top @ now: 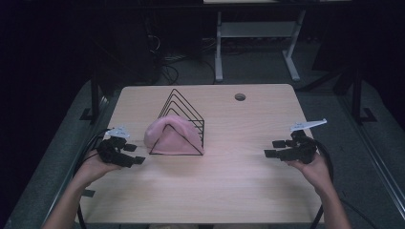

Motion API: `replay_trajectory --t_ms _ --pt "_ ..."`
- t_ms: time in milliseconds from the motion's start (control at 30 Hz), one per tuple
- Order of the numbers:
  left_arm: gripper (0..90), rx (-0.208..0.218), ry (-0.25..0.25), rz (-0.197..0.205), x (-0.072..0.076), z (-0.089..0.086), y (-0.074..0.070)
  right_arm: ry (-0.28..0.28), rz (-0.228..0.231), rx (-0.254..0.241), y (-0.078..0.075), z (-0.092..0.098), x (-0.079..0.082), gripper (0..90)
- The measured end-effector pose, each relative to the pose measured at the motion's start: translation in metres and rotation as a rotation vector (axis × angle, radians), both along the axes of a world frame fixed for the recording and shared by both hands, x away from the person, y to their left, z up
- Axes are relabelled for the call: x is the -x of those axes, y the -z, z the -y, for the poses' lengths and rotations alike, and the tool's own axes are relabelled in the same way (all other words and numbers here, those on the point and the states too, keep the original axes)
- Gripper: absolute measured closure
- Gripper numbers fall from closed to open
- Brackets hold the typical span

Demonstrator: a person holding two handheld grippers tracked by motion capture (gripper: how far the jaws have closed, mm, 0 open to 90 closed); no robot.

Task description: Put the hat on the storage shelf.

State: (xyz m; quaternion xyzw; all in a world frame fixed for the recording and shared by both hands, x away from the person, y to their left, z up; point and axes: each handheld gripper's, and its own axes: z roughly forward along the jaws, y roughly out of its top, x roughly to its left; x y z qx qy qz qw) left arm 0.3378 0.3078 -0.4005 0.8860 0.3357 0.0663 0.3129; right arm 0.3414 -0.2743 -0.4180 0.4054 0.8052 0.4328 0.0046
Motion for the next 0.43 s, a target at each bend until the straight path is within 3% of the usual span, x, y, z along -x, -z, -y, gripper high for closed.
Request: replay_trajectory --t_ms 133,200,233,333,367,433 --pt "31.9 0.006 -0.011 0.009 0.006 -0.003 0.005 0.013 -0.002 0.004 0.008 0.005 0.008 29.8" --pt "30.8 0.020 -0.041 0.013 0.011 -0.007 0.010 0.029 -0.008 0.006 0.015 0.009 0.020 27.3" --pt "30.4 0.057 -0.063 0.015 0.015 -0.011 0.013 0.028 -0.016 0.013 0.017 0.010 0.025 25.5" --pt "30.0 0.070 -0.101 0.025 0.021 -0.011 0.020 0.040 -0.011 0.045 0.020 0.008 0.035 20.8" --pt "28.1 0.079 -0.122 0.021 0.024 -0.008 0.027 0.042 0.011 0.033 0.020 0.006 0.049 21.4" --pt "28.2 0.102 -0.134 0.028 0.027 -0.007 0.030 0.047 0.035 0.037 0.020 0.003 0.061 20.7"
